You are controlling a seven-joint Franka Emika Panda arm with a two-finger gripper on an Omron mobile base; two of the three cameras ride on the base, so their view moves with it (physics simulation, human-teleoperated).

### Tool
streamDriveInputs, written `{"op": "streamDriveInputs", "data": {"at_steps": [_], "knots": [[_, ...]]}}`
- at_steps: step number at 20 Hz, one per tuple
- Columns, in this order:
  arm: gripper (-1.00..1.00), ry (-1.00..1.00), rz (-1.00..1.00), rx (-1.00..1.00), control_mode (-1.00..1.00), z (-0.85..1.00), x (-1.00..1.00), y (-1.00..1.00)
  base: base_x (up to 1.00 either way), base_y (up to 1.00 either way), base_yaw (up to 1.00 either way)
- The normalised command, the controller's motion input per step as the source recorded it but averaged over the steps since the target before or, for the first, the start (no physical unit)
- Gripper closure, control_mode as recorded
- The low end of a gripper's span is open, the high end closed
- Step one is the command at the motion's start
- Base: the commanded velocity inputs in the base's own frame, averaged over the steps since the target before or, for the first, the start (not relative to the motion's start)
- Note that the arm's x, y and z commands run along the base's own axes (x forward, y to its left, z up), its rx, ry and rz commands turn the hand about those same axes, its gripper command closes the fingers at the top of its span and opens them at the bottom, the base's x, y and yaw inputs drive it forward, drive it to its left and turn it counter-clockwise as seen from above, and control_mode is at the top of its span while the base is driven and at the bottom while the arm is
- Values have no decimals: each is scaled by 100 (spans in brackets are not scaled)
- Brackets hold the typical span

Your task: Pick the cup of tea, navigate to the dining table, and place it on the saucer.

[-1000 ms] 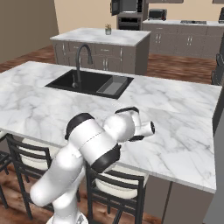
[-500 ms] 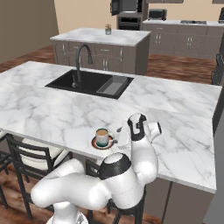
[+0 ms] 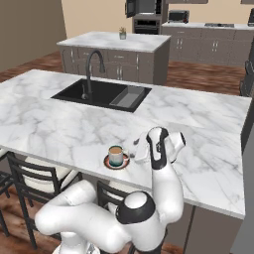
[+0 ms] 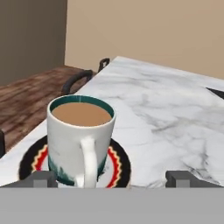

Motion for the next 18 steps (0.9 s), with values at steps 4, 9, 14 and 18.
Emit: {"op": "streamDriveInputs", "data": {"at_steps": [4,9,14,18], "knots": [[-100,0,-10,-1,-100,48,-37,0,0,0,0],[-100,0,-11,-1,-100,53,-53,0,0,0,0],[-100,0,-12,-4,-100,50,-55,1,0,0,0],[-100,0,-14,-7,-100,46,-62,16,0,0,0]]}}
